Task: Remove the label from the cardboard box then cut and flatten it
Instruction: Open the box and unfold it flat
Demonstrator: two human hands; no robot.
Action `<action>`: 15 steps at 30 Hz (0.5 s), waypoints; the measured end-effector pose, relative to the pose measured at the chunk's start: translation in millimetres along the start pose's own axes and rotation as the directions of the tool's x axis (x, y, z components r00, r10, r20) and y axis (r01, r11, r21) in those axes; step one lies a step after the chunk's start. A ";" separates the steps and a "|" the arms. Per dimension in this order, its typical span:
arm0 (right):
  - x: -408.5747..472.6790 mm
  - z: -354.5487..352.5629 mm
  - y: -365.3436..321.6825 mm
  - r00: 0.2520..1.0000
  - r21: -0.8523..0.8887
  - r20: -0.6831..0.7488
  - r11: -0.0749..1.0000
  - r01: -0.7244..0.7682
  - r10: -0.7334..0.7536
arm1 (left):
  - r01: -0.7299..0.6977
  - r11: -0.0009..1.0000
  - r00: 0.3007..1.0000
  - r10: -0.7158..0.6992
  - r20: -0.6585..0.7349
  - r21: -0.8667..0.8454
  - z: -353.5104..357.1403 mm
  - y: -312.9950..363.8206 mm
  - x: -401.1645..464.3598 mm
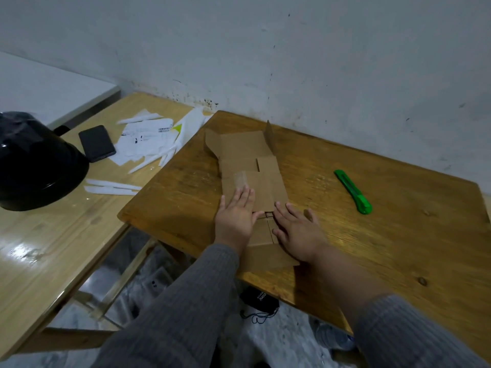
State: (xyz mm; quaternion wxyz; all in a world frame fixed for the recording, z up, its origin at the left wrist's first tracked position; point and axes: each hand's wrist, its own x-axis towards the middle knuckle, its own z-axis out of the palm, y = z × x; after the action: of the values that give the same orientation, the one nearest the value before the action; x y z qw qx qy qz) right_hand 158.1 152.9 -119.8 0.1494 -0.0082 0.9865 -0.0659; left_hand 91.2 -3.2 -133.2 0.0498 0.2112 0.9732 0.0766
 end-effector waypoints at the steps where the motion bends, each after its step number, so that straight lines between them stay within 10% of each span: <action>1: 0.2 1.1 0.8 1.000 -0.002 -0.007 1.000 0.002 -0.002 | -0.004 1.000 1.000 0.003 0.020 0.018 0.7 1.6 1.3; 15: 2.0 6.4 7.4 0.999 0.034 -0.039 0.999 0.023 -0.021 | -0.028 1.000 0.999 0.028 0.039 -0.012 18.9 5.0 -0.1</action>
State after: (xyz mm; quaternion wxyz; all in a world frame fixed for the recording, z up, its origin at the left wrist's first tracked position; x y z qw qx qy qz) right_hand 158.1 159.4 -127.5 0.1296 -0.0151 0.9878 -0.0846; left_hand 95.7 3.6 -150.9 0.0690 0.2260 0.9685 0.0789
